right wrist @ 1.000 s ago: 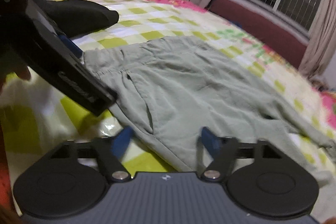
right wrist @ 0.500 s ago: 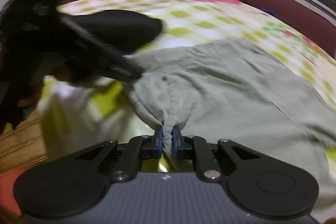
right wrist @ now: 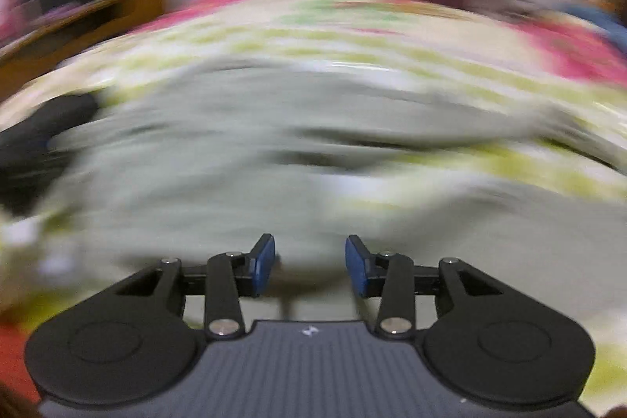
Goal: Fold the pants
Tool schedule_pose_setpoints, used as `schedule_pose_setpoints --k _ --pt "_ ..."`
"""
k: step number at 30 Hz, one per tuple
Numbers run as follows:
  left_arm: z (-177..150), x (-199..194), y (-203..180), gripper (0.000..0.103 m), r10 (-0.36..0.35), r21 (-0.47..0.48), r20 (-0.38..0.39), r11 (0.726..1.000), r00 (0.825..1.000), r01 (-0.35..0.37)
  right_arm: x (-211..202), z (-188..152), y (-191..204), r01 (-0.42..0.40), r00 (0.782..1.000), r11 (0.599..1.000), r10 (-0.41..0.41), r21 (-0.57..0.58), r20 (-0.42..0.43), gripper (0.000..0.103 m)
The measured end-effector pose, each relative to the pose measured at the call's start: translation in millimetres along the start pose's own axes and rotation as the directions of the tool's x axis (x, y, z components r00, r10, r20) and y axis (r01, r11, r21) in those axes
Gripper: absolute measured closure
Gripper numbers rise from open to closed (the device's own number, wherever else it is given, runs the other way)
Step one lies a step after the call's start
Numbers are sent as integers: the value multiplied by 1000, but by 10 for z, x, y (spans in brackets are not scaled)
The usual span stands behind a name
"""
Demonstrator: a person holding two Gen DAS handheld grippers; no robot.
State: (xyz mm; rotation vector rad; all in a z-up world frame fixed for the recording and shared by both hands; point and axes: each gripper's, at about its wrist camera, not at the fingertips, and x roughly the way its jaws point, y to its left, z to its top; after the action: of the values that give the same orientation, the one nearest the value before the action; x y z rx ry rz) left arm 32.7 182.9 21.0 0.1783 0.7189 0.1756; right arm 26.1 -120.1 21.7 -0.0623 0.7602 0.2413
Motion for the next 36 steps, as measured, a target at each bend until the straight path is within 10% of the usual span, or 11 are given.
schedule_pose_setpoints --k 3,7,14,16,17,18,24,33,36 --pt "119 -55 -296 58 -43 40 27 998 999 42 -109 -106 -1015 245 970 944 -238 223 -56 59" --pt "271 -17 -854 53 -141 116 25 984 990 137 -246 -310 -2098 366 924 773 -366 518 -108 56" --pt "453 6 -1750 53 -265 244 3 935 964 257 20 -414 -2799 200 960 624 -281 755 -23 45" --pt "485 -4 -1907 53 -278 275 -1 923 961 268 119 -383 -2807 177 961 628 -276 758 4 56" --pt "494 -15 -1971 53 -281 288 -3 919 960 270 164 -341 -2842 157 966 635 -258 756 16 92" --pt "510 -14 -2013 53 -282 298 -7 915 959 271 176 -333 -2876 135 973 626 -230 768 17 100" --pt "542 -114 -2163 51 -337 320 8 893 941 317 -564 -342 -2927 60 947 654 -276 754 164 100" --pt "296 -55 -2406 42 -374 392 -55 845 926 365 -836 -869 -3081 419 882 596 -447 685 -150 92" --pt "325 -124 -2157 40 -372 401 -39 844 927 356 -994 -729 -2923 520 811 597 -570 611 -133 82"
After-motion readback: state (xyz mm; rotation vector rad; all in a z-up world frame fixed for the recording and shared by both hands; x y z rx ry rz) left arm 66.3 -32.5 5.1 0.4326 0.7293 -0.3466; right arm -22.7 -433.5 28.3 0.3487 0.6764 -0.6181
